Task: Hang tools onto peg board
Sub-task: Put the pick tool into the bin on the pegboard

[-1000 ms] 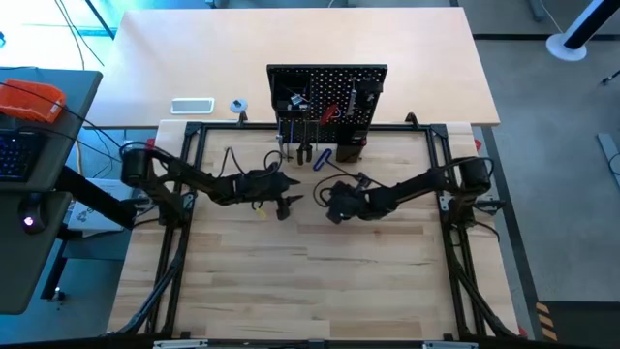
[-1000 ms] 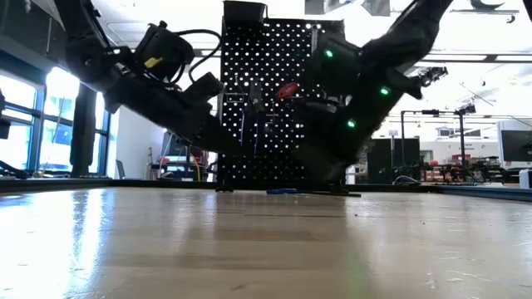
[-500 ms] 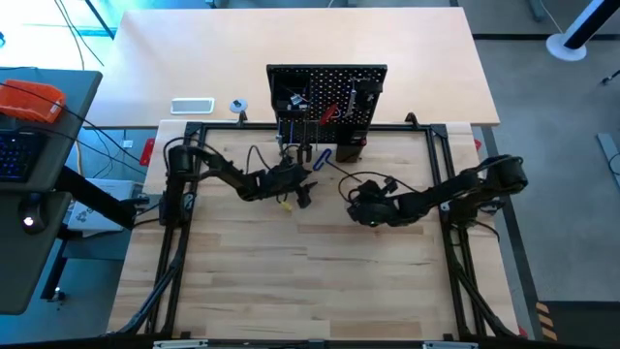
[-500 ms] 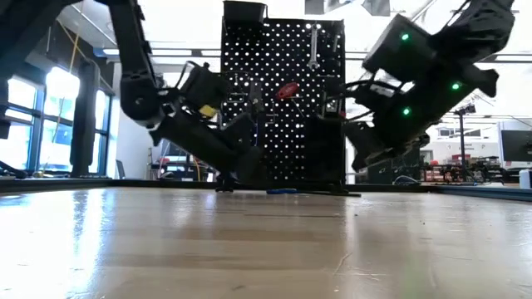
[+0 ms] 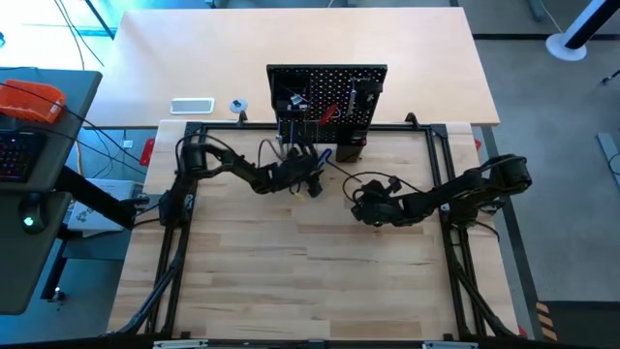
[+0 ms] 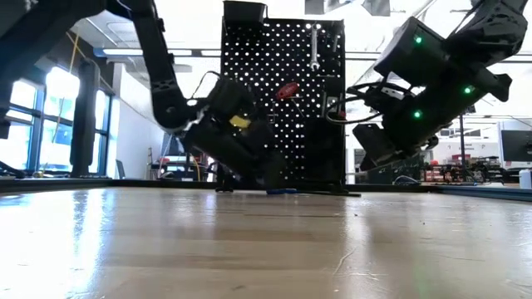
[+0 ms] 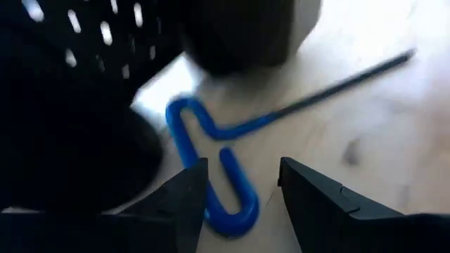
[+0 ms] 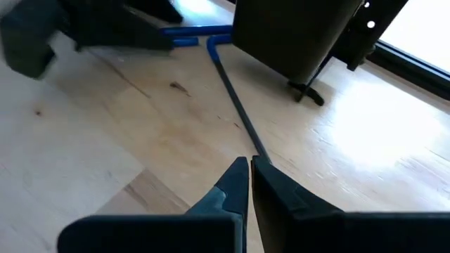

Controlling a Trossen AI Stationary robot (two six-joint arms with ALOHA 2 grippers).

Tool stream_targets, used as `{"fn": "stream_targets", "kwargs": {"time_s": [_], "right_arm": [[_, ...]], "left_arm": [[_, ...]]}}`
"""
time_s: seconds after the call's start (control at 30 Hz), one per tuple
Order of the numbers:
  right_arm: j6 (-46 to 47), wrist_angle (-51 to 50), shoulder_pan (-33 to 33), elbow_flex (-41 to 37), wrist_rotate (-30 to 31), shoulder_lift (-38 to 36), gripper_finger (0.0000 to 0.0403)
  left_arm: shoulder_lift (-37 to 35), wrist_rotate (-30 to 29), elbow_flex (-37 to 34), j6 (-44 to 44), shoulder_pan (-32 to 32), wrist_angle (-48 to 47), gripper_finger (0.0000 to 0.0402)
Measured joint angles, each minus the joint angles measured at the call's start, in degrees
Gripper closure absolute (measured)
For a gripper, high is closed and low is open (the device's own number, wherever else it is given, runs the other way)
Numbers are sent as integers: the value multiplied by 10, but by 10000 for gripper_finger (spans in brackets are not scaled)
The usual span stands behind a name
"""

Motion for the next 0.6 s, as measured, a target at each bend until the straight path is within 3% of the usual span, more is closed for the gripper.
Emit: {"fn": "stream_targets", "kwargs": {"time_s": [0.37,0.6], "right_arm": [[-16,12,10,0,3,0,389],[-16,14,7,0,4,0,389]], "left_arm": [[18,24,21,7,1,-61,247],[17,114,21,-4,-20,-100,265]]}}
